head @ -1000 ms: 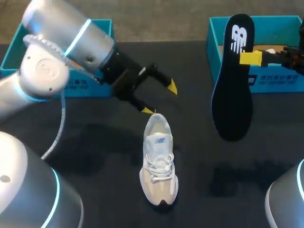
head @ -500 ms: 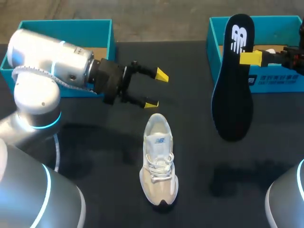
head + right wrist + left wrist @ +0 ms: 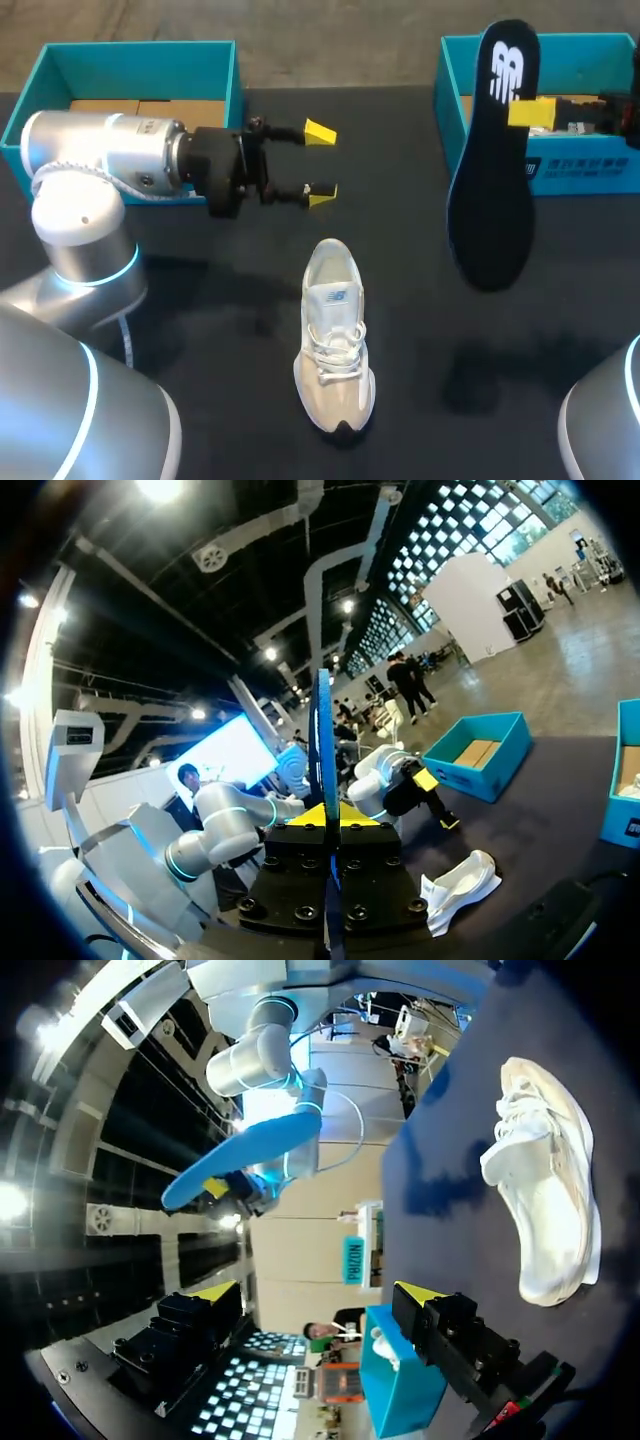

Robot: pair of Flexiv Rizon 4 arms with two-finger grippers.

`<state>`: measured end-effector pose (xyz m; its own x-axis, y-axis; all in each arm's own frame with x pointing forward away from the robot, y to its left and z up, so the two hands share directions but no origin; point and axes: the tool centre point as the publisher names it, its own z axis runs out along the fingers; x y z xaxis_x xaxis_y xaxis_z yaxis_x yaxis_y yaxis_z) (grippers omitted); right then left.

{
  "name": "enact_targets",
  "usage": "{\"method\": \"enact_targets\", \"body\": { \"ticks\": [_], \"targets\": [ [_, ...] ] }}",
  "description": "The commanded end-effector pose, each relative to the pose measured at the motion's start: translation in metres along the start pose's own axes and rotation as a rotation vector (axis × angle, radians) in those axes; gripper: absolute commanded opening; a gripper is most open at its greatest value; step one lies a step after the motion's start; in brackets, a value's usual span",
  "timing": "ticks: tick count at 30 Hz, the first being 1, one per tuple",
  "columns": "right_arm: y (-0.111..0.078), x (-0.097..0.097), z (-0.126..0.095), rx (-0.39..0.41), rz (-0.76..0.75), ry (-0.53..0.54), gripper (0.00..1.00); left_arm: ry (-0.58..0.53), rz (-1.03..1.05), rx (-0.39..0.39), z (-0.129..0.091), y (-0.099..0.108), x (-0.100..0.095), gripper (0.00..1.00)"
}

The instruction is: Take the shoe out of the shoebox, open the shoe tongue, remove and reinsert the insole, then place the shoe into the shoebox

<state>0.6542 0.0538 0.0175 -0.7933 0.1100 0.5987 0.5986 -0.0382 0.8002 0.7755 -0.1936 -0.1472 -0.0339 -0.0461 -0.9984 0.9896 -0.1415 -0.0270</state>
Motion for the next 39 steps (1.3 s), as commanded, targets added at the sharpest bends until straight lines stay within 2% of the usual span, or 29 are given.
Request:
{"method": "enact_targets", "body": {
  "ticks": [1, 6, 12, 18, 21, 24, 39],
  "targets": [
    [0.044, -0.046, 0.008, 0.121, 0.046, 0.084, 0.0, -0.019, 0.003, 0.0, 0.001, 0.0, 0.002, 1.0],
    [0.057, -0.084, 0.006, 0.183, 0.179, 0.104, 0.0, -0.019, 0.003, 0.0, 0.001, 0.0, 0.002, 1.0],
    [0.073, -0.129, 0.001, 0.208, 0.266, 0.098, 0.0, -0.019, 0.003, 0.0, 0.001, 0.0, 0.002, 1.0],
    [0.077, -0.165, 0.004, 0.26, 0.367, 0.113, 0.0, -0.019, 0.003, 0.0, 0.001, 0.0, 0.002, 1.0],
    [0.074, -0.175, 0.009, 0.305, 0.438, 0.13, 0.0, -0.019, 0.003, 0.0, 0.001, 0.0, 0.002, 1.0],
    [0.069, -0.181, 0.012, 0.345, 0.526, 0.096, 0.0, -0.019, 0.003, 0.0, 0.001, 0.0, 0.002, 1.0],
    [0.068, -0.181, 0.018, 0.349, 0.56, 0.078, 0.0, -0.019, 0.003, 0.0, 0.001, 0.0, 0.002, 1.0]
  ]
}}
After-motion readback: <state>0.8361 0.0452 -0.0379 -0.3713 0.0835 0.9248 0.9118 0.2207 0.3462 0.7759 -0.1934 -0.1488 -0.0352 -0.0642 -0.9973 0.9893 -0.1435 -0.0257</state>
